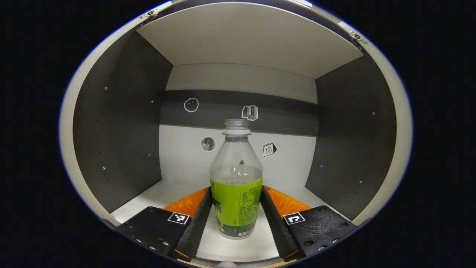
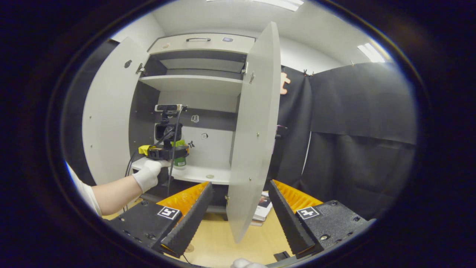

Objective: Grasp the bottle in the cabinet with the left hand and place it on the coaster, then close the right door with the right hand and the left door with the left hand.

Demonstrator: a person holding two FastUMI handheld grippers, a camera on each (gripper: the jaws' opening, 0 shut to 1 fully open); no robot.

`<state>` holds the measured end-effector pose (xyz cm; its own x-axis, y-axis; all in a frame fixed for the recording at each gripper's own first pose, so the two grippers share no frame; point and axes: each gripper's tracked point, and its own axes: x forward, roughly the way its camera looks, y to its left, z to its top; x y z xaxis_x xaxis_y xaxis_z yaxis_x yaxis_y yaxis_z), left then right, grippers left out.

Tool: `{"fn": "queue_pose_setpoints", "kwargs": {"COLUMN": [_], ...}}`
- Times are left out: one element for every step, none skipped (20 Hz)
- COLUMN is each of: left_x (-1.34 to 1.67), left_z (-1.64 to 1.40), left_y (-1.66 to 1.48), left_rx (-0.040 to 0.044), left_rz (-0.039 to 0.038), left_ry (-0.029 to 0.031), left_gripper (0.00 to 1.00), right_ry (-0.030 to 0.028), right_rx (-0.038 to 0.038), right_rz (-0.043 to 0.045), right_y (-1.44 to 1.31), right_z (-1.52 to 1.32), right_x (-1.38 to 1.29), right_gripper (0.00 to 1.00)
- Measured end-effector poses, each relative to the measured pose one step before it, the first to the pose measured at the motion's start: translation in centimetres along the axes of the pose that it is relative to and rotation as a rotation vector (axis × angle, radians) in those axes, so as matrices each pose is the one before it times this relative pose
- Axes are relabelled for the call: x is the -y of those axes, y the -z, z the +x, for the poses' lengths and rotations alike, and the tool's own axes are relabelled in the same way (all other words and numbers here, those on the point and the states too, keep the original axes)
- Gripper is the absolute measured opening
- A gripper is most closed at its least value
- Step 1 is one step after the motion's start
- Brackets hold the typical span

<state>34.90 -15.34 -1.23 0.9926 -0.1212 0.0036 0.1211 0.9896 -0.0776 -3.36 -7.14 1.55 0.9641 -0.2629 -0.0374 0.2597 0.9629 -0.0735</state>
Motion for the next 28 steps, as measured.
{"fn": "queue_pose_setpoints", "kwargs": {"left_x": [0.076, 0.231, 0.119, 0.12, -0.002, 0.144, 0.293, 0.612, 0.082, 0.274, 0.618, 0.534, 0.59, 0.637, 0.562, 0.449, 0.329, 0.326, 0.507, 0.586, 0.559, 0.381, 0.46, 0.412, 0.351, 0.279, 0.342, 0.223], "left_z": [-1.262, -1.353, -1.497, -1.298, -1.42, -1.41, -1.416, -1.674, -1.871, -1.591, -1.427, -1.481, -1.592, -1.409, -1.347, -1.207, -1.071, -0.956, -1.004, -0.915, -0.975, -0.888, -0.671, -0.813, -0.803, -0.666, -0.616, -0.635], "left_y": [-0.495, -0.725, -0.7, -0.536, -0.361, -0.346, -0.199, -0.173, -0.199, -0.185, 0.244, 0.392, 0.512, 0.734, 0.759, 0.875, 0.781, 0.944, 1.019, 1.1, 1.291, 1.265, 1.167, 1.194, 1.345, 1.393, 1.434, 1.444], "left_rx": [0.017, 0.01784, 0.0206, 0.01731, 0.01408, 0.01196, 0.01189, 0.00965, 0.00894, 0.00281, 0.00046, -0.00626, -0.00771, -0.0138, -0.01042, -0.00627, -0.00488, -0.00905, -0.00557, -0.00752, -0.0097, -0.00746, -0.00877, -0.00254, -0.00858, -0.00833, -0.00814, -0.01], "left_rz": [0.01493, 0.01057, 0.00844, 0.00694, 0.00822, 0.00429, 0.0003, -0.00292, -0.00141, 0.00085, 0.00077, 0.00048, -0.00285, -0.00169, 0.00108, 0.00939, 0.01911, 0.02056, 0.01264, 0.00601, 0.00333, -0.00306, -0.00672, -0.00493, -0.0061, -0.01009, -0.01424, -0.01798], "left_ry": [0.00233, 0.01102, 0.01188, 0.01259, 0.01143, 0.01038, 0.01401, 0.02037, 0.00919, 0.0088, 0.01316, 0.01018, 0.01276, 0.0183, 0.01471, 0.01045, 0.00728, 0.00692, 0.01398, 0.01812, 0.01269, 0.01336, 0.01743, 0.01155, 0.00833, 0.00602, 0.00829, 0.00657], "left_gripper": [0.76, 0.76, 0.76, 0.76, 0.76, 0.76, 0.76, 0.76, 0.76, 0.76, 0.76, 0.76, 0.76, 0.76, 0.76, 0.76, 0.76, 0.76, 0.76, 0.76, 0.76, 0.76, 0.76, 0.76, 0.76, 0.76, 0.76, 0.76], "right_ry": [-0.00014, -0.00139, -0.0036, -0.00221, -0.00295, -0.00275, -0.00361, -0.00424, -0.00314, -0.00095, -0.00453, -0.0026, -0.00455, -0.00294, -0.00233, -0.00342, -0.00422, -0.00353, -0.0011, -0.00055, 0.00159, 0.00013, -0.0051, -0.00301, -0.00095, 0.00011, 0.00245, 0.00253], "right_rx": [0.0012, 0.00063, 0.00346, -0.0002, 0.00021, -0.00136, -0.00008, -0.003, -0.00324, -0.00454, -0.00473, -0.00627, -0.0067, -0.00481, -0.00484, -0.00366, -0.00366, -0.00348, -0.00371, -0.00413, -0.00543, -0.00563, -0.00349, -0.00633, -0.00824, -0.01162, -0.0086, -0.00581], "right_rz": [-0.00058, 0.00018, 0.00097, -0.00072, -0.00097, -0.00028, 0.00042, -0.0004, -0.00007, 0.00158, 0.0039, 0.00477, 0.0043, 0.00209, 0.00284, 0.005, 0.00678, 0.00493, 0.00188, 0.00036, -0.00017, 0.00224, 0.00521, 0.00611, 0.003, -0.00118, -0.001, 0.00007], "right_y": [0.004, 0.093, -0.041, 0.218, 0.065, 0.184, 0.079, 0.269, 0.245, 0.358, 0.23, 0.404, 0.381, 0.405, 0.399, 0.365, 0.327, 0.406, 0.3, 0.423, 0.348, 0.359, 0.218, 0.304, 0.265, 0.382, 0.216, 0.093], "right_z": [-0.13, -0.161, -0.149, -0.202, -0.189, -0.148, -0.107, -0.218, -0.237, -0.144, -0.154, -0.125, -0.176, -0.098, -0.188, -0.144, -0.267, -0.237, -0.239, -0.165, -0.262, -0.145, -0.191, -0.105, -0.053, -0.087, -0.018, -0.068], "right_x": [0.012, 0.016, -0.066, 0.049, -0.021, 0.004, -0.091, 0.017, 0.032, 0.11, 0.008, 0.066, -0.043, 0.047, 0.025, 0.021, 0.0, 0.059, 0.101, 0.119, 0.205, 0.186, 0.058, 0.069, 0.152, 0.146, 0.199, 0.128], "right_gripper": [1.0, 1.0, 1.0, 1.0, 1.0, 1.0, 1.0, 1.0, 1.0, 1.0, 1.0, 1.0, 1.0, 0.99, 1.0, 0.99, 0.99, 1.0, 1.0, 1.0, 1.0, 1.0, 1.0, 1.0, 1.0, 1.0, 0.99, 0.99]}}
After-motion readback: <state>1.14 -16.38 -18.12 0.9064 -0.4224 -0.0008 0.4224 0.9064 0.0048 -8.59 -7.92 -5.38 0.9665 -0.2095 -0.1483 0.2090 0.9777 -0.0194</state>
